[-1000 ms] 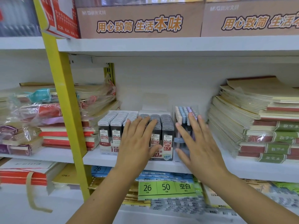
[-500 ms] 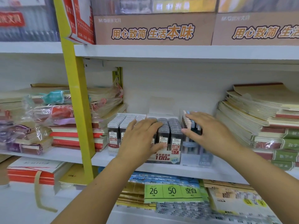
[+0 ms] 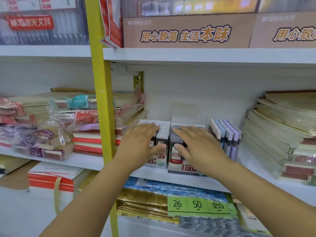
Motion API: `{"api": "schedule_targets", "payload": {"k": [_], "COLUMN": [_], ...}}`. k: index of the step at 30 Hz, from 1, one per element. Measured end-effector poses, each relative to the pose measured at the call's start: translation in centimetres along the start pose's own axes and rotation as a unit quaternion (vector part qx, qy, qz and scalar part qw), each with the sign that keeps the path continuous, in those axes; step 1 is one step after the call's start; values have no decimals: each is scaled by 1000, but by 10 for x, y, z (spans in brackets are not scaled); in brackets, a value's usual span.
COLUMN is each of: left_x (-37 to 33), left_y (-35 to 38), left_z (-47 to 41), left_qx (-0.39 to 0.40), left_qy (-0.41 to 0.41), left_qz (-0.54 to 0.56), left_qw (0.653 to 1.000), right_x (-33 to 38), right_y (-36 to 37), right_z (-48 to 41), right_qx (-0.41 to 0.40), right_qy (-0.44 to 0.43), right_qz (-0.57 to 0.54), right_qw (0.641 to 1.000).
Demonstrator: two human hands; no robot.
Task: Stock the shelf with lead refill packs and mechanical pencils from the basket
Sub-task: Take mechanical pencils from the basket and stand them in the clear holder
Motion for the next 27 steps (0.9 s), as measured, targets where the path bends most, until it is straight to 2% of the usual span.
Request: {"api": "schedule_targets", "payload": {"k": [6,11,18,22,24,27], "left_x": [4,8,7,1,-3,-8], "left_y": [-4,2,3,-17,-20,-12], "left_z": [-6,-18,-18,-3,3,9], "left_qx": [-16,15,16,-49,-60,-35], "left_qy": [0,8,9,26,38,42], "left_qz": [22,23,22,21,27,16], "left_qw": [1000,1000,1000,998,997,998], "right_x": [-8,-17,-12,-12,-8,-6], "right_y": [-7,10,0,-22,-17,-8], "right_z": [-10,-20,-14,11,22,27], "right_qx": [14,110,83,-31,-43,-43], "right_qy": [9,17,25,52,43,37], "right_qz": [-27,-42,-36,-13,-11,-5], "right_qw": [999,993,996,998,998,998]}}
Point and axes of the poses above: each hand's wrist, its own z-axis away from the middle knuckle, its own y-axis out of the palm, x = y × z, the point moved 10 cm from there along -z, towards the middle knuckle, and after that the axes turned 13 degrees about z, right-handed, at the moved point
